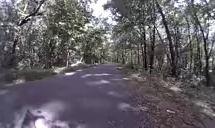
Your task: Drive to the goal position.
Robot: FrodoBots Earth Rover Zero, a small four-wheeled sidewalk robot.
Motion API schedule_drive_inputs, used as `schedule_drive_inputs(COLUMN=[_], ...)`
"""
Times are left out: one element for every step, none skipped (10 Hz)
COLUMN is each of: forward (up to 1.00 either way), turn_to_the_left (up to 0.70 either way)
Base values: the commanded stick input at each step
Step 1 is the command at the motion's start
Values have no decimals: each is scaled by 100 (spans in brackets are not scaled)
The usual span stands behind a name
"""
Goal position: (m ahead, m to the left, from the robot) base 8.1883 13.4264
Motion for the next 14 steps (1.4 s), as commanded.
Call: schedule_drive_inputs(forward=[70, 70, 70, 70, 70, 70, 70, 70, 70, 70, 70, 70, 70, 70], turn_to_the_left=[0, 0, 0, 0, 0, 0, 0, 0, 0, 0, 0, 0, 0, 0])
